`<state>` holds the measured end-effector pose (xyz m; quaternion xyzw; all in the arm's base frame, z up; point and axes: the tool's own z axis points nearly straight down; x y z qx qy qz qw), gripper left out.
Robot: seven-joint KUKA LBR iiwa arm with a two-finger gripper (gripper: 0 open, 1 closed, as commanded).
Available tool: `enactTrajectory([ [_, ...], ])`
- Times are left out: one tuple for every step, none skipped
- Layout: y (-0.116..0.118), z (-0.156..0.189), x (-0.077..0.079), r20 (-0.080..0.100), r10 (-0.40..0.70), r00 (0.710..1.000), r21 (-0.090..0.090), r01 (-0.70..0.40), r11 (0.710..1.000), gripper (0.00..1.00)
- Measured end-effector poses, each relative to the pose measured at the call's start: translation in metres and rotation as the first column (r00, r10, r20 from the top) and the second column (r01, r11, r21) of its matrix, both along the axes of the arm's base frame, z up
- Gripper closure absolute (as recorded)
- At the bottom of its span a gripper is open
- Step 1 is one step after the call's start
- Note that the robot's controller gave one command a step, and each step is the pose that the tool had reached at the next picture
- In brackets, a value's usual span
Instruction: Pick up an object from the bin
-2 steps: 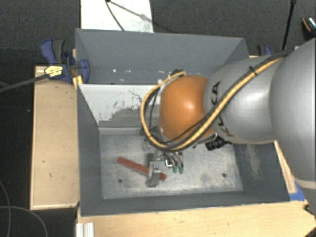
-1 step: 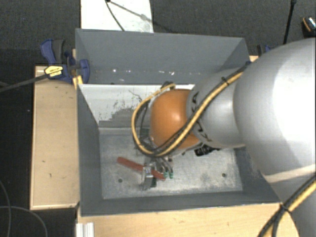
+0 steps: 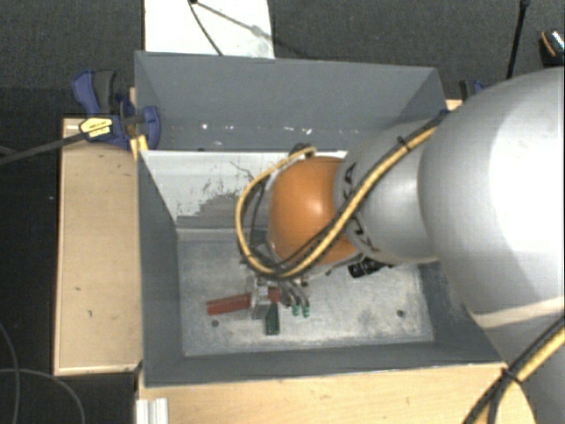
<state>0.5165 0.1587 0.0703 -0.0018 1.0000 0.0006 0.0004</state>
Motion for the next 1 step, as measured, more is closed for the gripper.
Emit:
enactTrajectory([
  [0.0056,0.1426,-0.0101,0.008,-0.022,1.0,0.003,0.022,1.0,1.0],
])
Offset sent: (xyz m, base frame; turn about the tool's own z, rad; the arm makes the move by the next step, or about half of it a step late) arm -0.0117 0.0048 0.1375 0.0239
